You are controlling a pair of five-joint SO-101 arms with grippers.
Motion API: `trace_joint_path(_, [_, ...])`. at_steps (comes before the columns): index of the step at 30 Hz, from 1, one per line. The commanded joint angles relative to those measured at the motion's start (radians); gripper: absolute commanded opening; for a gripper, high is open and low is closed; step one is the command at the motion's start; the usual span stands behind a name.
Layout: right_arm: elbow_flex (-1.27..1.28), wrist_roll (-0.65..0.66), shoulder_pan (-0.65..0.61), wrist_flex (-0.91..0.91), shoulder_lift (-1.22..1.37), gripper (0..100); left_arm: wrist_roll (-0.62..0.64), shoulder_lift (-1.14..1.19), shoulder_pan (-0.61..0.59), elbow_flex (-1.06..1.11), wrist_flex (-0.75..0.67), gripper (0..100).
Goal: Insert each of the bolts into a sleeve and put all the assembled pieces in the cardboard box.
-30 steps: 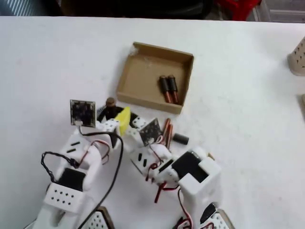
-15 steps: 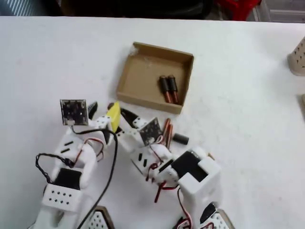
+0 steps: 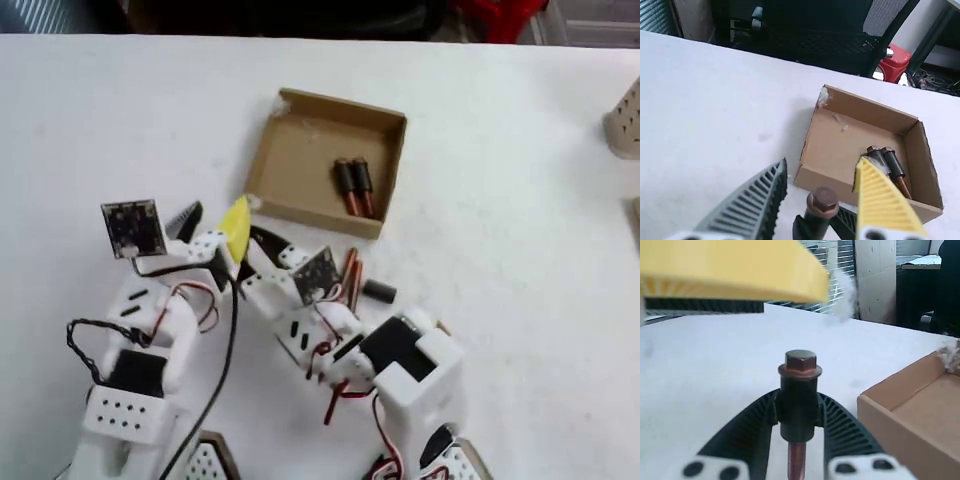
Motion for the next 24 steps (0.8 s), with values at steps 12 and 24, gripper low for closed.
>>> trace_joint_path(12, [-0.008,0.011,0.012,-0.027,-0.016,1.6,-0.061,-0.516,-0.039,-0.069,0.419,4])
trace_joint_path(24, [0.072,0.011,0.062,-0.025,-0.117,1.6,-0.063,-0.515,-0.282,0.081,0.451,2])
